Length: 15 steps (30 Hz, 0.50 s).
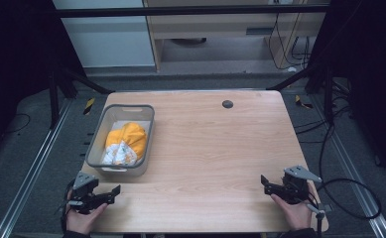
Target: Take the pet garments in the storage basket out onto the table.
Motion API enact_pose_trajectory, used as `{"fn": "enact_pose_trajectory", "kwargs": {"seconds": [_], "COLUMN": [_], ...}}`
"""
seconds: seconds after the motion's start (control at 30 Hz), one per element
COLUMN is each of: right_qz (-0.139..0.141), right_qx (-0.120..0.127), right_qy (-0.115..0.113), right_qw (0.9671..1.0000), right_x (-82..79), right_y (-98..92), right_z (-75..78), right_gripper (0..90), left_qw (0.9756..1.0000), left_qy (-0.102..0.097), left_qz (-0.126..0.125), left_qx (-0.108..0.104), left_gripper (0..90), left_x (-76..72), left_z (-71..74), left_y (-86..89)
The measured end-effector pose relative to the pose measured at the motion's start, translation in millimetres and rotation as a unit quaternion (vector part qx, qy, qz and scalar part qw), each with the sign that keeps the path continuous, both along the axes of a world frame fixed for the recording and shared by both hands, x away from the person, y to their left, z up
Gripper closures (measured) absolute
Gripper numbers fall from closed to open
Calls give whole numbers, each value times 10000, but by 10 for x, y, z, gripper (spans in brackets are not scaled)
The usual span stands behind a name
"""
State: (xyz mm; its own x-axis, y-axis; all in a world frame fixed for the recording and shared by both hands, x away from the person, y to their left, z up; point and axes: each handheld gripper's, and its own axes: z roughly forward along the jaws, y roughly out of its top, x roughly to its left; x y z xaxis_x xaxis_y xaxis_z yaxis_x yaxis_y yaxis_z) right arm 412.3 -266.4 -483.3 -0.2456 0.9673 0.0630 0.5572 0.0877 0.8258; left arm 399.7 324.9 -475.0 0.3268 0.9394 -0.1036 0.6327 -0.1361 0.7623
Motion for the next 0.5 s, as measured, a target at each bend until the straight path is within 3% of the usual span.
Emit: {"fn": "enact_pose_trajectory", "kwargs": {"seconds": [0.27,0.5], "right_qz": [61,125], "right_qx": [-9,-57], "right_qy": [-48,-28], "right_qw": [10000,9999], "right_x": [-5,-13], "right_y": [2,38], "right_z": [5,4], "right_gripper": [102,103], "left_qw": [9998,9980], "left_qy": [-171,-572], "left_qz": [94,156], "left_qx": [-74,-213], "left_gripper": [113,139], "left_x": [-39,-112], "left_z": [98,228], "left_y": [29,33]}}
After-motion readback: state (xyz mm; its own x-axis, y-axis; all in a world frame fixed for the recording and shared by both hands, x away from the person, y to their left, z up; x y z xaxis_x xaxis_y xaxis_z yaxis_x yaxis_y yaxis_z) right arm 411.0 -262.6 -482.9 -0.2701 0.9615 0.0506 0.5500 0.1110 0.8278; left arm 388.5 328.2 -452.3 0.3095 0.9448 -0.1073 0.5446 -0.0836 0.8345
